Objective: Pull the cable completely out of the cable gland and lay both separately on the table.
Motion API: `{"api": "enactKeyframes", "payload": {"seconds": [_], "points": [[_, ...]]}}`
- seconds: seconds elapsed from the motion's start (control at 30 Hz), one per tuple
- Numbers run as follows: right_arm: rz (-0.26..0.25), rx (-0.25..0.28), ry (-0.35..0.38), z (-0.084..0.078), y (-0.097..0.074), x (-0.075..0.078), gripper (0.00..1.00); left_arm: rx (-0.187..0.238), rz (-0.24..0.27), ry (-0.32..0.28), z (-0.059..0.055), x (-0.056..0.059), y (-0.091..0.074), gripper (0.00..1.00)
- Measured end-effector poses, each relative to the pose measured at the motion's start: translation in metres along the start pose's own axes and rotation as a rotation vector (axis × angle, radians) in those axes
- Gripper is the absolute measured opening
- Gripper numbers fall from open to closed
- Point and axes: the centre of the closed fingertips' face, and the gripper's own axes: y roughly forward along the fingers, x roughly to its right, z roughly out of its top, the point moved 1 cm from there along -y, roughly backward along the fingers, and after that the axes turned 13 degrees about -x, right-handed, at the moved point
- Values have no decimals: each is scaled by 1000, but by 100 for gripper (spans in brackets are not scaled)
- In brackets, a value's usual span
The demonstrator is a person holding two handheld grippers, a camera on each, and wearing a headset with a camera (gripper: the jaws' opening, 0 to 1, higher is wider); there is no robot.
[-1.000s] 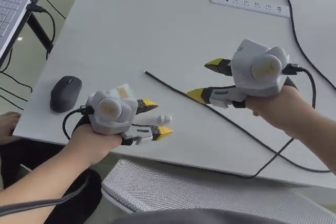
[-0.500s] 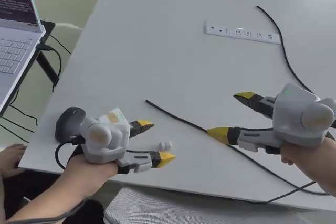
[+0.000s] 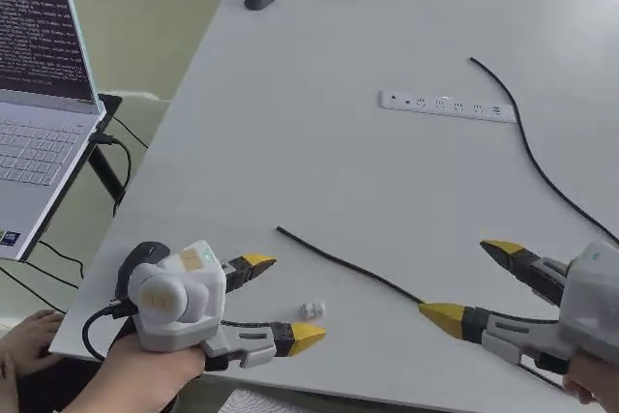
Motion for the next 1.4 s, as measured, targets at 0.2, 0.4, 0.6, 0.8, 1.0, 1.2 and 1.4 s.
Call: {"api": "enactKeyframes", "payload": {"seconds": [0.2,0.4,0.6,0.8,1.0,1.2,1.4], "points": [[-16,-28,56,-27,-10,6,83,-9,6,-34,-6,2,-7,75],[-24,-57,92,-49,-13,5,88,-21,28,-55,-11,-2,-12,78],[23,-144,104,-77,-11,-4,94,-66,50,-87,-22,-5,-11,81],[27,-163,114,-86,-11,-6,97,-91,56,-109,-32,-2,-7,88],[31,-178,132,-90,-9,-10,99,-137,66,-136,-41,-6,-3,94],[24,-181,144,-90,-8,-8,99,-160,76,-153,-43,-9,-1,99],[26,-200,136,-92,-9,-7,99,-180,61,-161,-47,-7,0,99]]}}
